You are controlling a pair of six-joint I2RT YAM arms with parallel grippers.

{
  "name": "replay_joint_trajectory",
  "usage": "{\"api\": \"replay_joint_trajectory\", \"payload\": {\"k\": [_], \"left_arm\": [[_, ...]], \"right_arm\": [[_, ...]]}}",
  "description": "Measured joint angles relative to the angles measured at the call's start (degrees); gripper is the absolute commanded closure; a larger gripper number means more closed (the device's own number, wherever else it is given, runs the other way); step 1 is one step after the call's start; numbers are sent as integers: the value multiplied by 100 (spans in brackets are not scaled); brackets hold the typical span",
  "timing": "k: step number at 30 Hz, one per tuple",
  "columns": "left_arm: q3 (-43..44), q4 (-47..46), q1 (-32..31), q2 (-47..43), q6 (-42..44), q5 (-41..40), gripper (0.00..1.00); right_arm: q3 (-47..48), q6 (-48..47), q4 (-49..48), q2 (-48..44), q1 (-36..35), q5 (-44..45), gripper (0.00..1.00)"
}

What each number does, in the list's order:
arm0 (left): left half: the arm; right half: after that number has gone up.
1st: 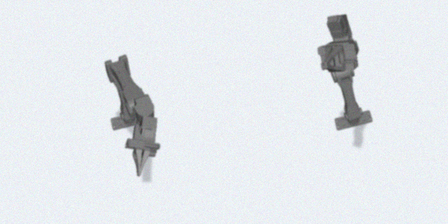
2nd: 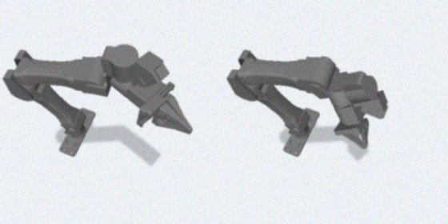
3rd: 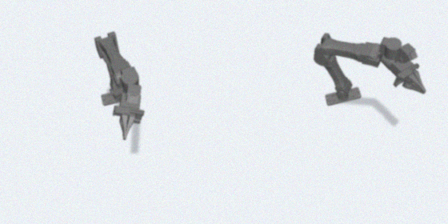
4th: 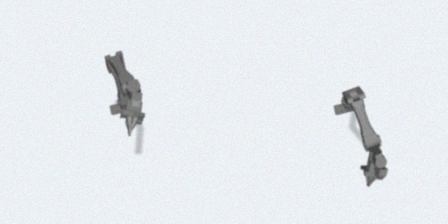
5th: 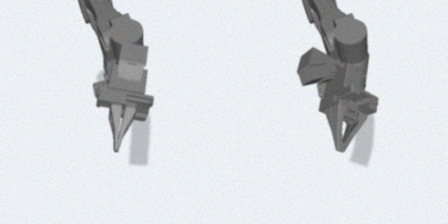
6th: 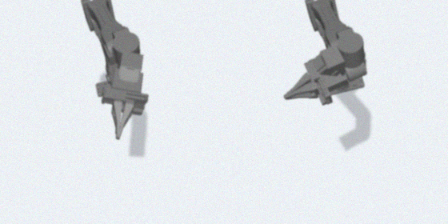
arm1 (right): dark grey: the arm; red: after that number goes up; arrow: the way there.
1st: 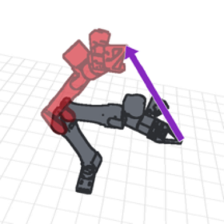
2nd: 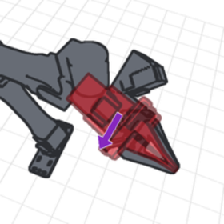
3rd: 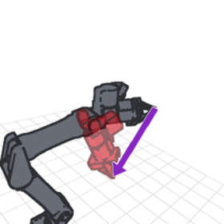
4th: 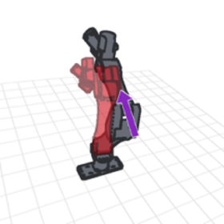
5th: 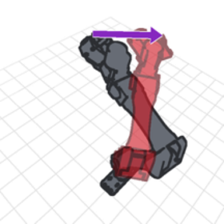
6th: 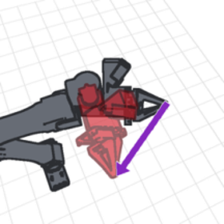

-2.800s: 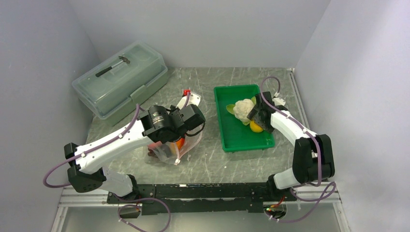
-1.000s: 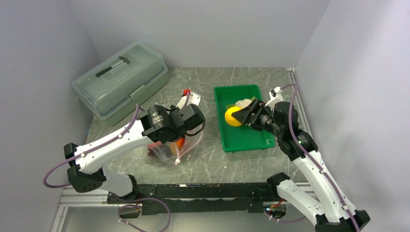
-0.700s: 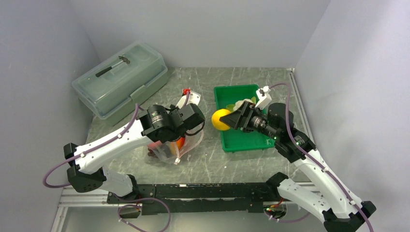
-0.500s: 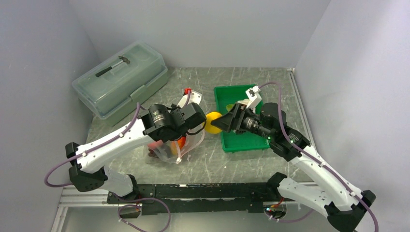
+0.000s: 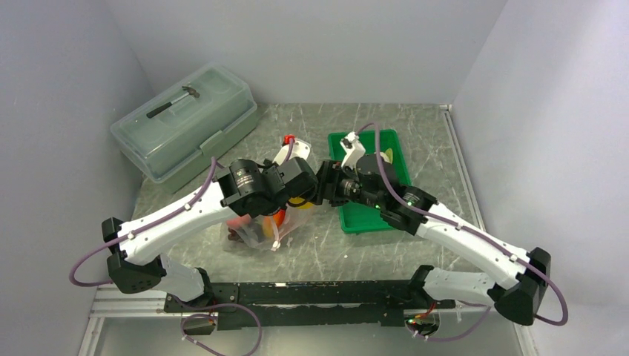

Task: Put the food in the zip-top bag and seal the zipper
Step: Place the fake fruit in the zipper food storage bag.

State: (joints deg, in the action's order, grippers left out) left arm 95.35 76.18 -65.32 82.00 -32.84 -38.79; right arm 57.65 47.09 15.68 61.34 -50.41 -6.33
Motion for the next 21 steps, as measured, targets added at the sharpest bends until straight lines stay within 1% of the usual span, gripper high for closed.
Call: {"api": "replay_joint_trajectory", "payload": {"k": [9,17,21], "left_arm": [[4,-7,0,0,2,2,98],[83,-7,0,0,4,4,97],[103,-9,0,0,7,26,97]], "right_arm": [[85,74,-227,581,-227,315,68],[173,205,-363,874,-369,564,65],[240,299,-424,1029,-369,621,58]]}}
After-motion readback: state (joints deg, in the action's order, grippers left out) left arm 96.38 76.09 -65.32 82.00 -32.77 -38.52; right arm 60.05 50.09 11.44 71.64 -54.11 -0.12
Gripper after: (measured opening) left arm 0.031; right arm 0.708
